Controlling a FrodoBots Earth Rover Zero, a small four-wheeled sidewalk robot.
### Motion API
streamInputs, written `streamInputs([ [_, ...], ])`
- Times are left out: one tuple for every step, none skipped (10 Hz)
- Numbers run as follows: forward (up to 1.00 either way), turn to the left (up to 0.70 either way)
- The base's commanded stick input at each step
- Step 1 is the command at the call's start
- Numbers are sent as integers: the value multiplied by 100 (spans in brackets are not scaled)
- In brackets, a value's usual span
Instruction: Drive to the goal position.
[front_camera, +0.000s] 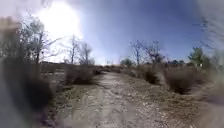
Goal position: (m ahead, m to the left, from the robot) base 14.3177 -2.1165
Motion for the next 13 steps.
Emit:
streamInputs([
  [70, 4],
  [70, 2],
  [70, 0],
  [70, 0],
  [70, 0],
  [70, 0],
  [70, 0],
  [70, 0],
  [70, 0],
  [70, 0],
  [70, 0],
  [70, -7],
  [70, -5],
])
